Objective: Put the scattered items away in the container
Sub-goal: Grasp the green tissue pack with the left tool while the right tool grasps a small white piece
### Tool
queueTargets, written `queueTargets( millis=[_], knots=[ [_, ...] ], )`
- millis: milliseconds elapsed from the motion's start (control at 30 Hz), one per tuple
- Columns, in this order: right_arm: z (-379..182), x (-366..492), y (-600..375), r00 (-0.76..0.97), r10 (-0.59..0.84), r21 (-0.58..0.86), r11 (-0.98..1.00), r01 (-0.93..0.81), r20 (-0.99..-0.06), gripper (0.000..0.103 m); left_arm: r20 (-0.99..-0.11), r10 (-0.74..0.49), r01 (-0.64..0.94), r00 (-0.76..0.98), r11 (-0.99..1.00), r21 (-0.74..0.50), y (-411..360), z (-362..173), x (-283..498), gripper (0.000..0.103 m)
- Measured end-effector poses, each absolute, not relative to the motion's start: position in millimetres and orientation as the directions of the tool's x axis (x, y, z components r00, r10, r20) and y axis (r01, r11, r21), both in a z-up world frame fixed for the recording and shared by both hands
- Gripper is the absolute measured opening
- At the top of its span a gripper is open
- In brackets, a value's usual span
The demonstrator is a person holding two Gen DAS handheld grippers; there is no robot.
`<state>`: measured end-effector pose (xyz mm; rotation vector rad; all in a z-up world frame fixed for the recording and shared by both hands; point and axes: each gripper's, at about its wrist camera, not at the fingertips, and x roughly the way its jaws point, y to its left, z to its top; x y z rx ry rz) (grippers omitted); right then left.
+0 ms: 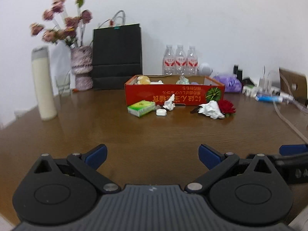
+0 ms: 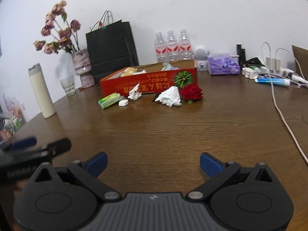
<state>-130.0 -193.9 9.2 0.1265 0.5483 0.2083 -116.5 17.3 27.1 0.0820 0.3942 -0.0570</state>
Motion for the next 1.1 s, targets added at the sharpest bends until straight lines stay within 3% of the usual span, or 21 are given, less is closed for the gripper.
queueTargets(
  millis=[133, 333, 500, 600, 633, 700, 767, 867, 967, 1100],
  knots=[
    [14.9, -102.7, -191.6, 0.812, 0.276, 0.18, 0.96, -0.213, -0.514, 0.084, -0.38, -0.083, 0.146, 0.921, 0.98, 0.138, 28.3, 39.4, -64.3, 0.103],
    [25.4, -42.8, -179.5, 0.8, 0.343, 0.169, 0.939, -0.299, -0.493, 0.074, -0.408, -0.221, 0.269, 0.886, 0.961, 0.064, 59.1, 33.6, 38.6, 0.103],
    [18.5, 20.5, -155.3, 0.751, 0.396, 0.164, 0.916, -0.367, -0.528, 0.07, -0.478, -0.248, 0.333, 0.843, 0.937, 0.102, 69.2, 12.4, 107.7, 0.103],
    [11.2, 56.1, -136.8, 0.721, 0.413, 0.167, 0.906, -0.39, -0.557, 0.061, -0.565, -0.269, 0.34, 0.78, 0.94, 0.023, 75.5, 2.9, 139.3, 0.103],
    [8.5, 66.6, -130.3, 0.715, 0.414, 0.168, 0.905, -0.392, -0.563, 0.059, -0.577, -0.258, 0.321, 0.775, 0.947, 0.007, 77.8, 1.4, 145.5, 0.101],
    [4.5, 86.5, -117.7, 0.706, 0.406, 0.165, 0.908, -0.385, -0.58, 0.056, -0.597, -0.26, 0.311, 0.759, 0.95, -0.018, 81.4, -1.4, 152.7, 0.085],
    [2.7, 99.9, -108.8, 0.702, 0.409, 0.165, 0.906, -0.39, -0.583, 0.051, -0.604, -0.283, 0.319, 0.745, 0.946, -0.051, 84.3, -2.7, 154.5, 0.061],
    [4.1, 116.0, -98.4, 0.697, 0.418, 0.173, 0.902, -0.396, -0.583, 0.047, -0.596, -0.299, 0.322, 0.746, 0.944, -0.07, 88.0, -2.1, 147.8, 0.058],
    [2.7, 126.3, -91.9, 0.699, 0.402, 0.169, 0.91, -0.38, -0.592, 0.031, -0.586, -0.295, 0.305, 0.755, 0.948, -0.085, 94.0, -0.6, 139.5, 0.056],
    [2.1, 128.8, -87.3, 0.715, 0.377, 0.144, 0.919, -0.366, -0.589, 0.026, -0.569, -0.25, 0.245, 0.783, 0.966, -0.088, 97.8, 5.6, 119.5, 0.056]
  ],
)
